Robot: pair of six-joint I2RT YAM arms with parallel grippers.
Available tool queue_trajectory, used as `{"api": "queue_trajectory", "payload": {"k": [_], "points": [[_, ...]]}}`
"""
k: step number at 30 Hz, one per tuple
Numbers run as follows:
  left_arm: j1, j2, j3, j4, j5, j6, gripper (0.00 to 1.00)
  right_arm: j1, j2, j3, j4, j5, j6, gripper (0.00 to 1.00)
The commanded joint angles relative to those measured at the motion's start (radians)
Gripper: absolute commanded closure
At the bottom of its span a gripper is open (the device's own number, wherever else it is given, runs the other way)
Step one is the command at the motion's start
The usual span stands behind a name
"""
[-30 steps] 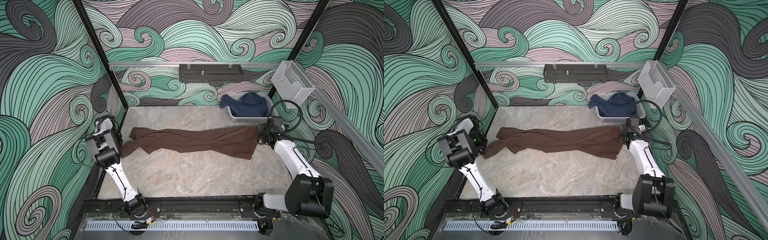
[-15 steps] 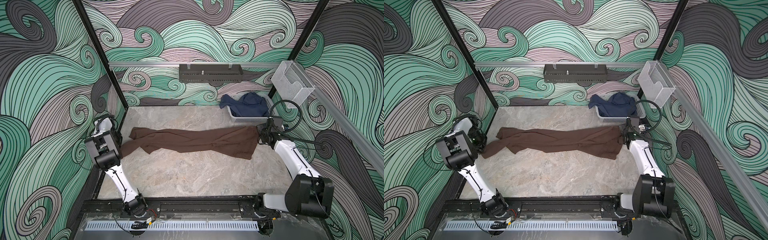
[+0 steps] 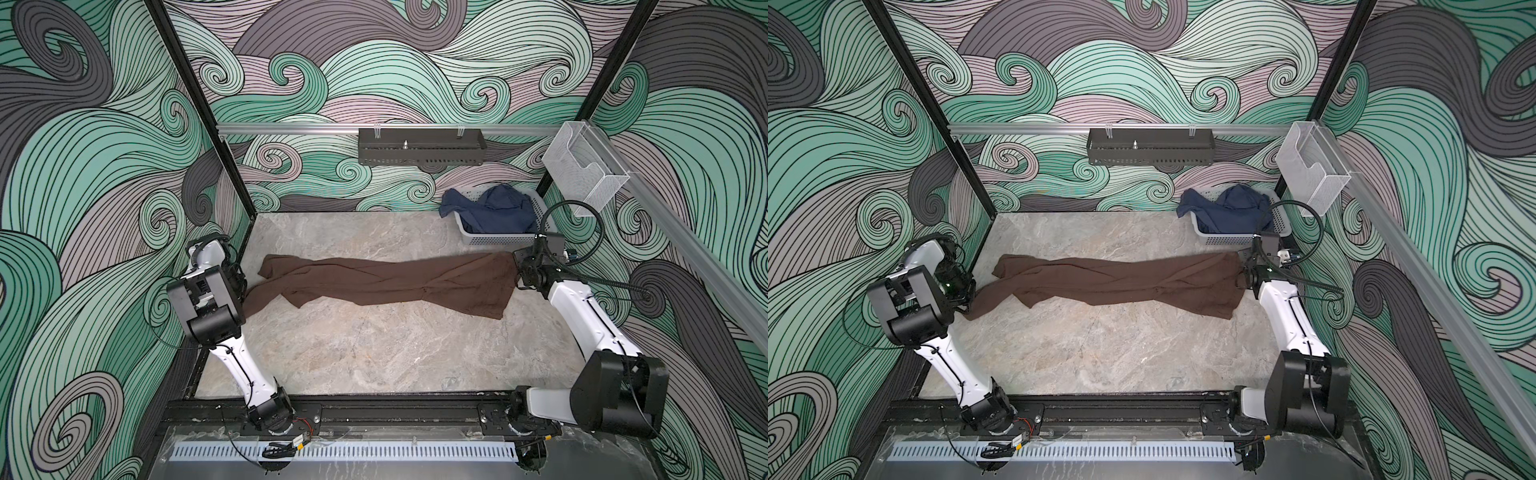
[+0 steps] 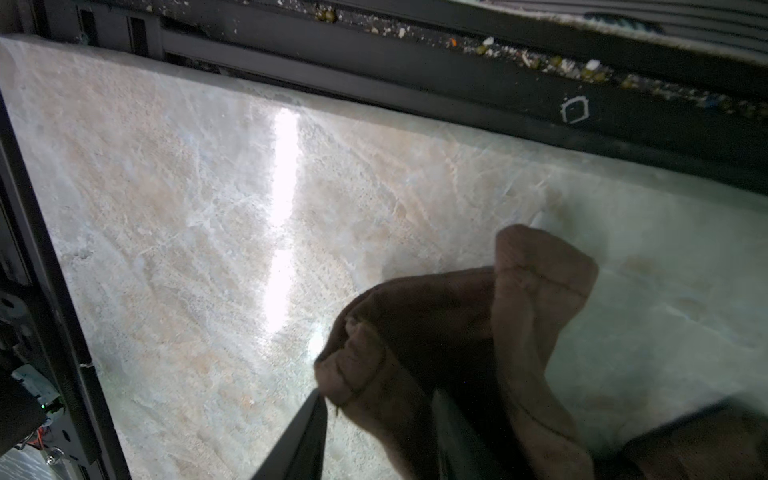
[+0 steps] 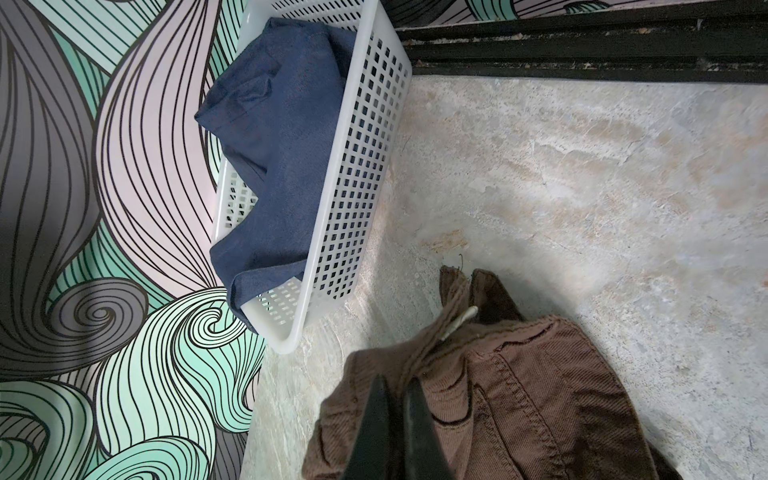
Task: Fold and stack the trousers
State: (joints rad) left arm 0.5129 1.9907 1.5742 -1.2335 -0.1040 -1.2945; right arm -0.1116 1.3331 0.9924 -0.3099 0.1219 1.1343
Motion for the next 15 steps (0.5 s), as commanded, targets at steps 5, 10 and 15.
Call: {"api": "queue_trajectory", "payload": {"k": [5, 10, 15], "points": [[-0.004, 0.042, 0.0, -0.009, -0.001, -0.02, 0.54, -0.003, -0.026, -0.016, -0.002, 0.0, 0.005, 1.0], [-0.003, 0.023, -0.004, 0.017, -0.006, -0.023, 0.92, -0.003, -0.022, -0.004, -0.005, 0.006, 0.007, 1.0], [0.017, -0.018, 0.163, -0.039, -0.078, 0.013, 1.0, -0.028, -0.033, 0.017, -0.008, 0.032, 0.002, 1.0]]}}
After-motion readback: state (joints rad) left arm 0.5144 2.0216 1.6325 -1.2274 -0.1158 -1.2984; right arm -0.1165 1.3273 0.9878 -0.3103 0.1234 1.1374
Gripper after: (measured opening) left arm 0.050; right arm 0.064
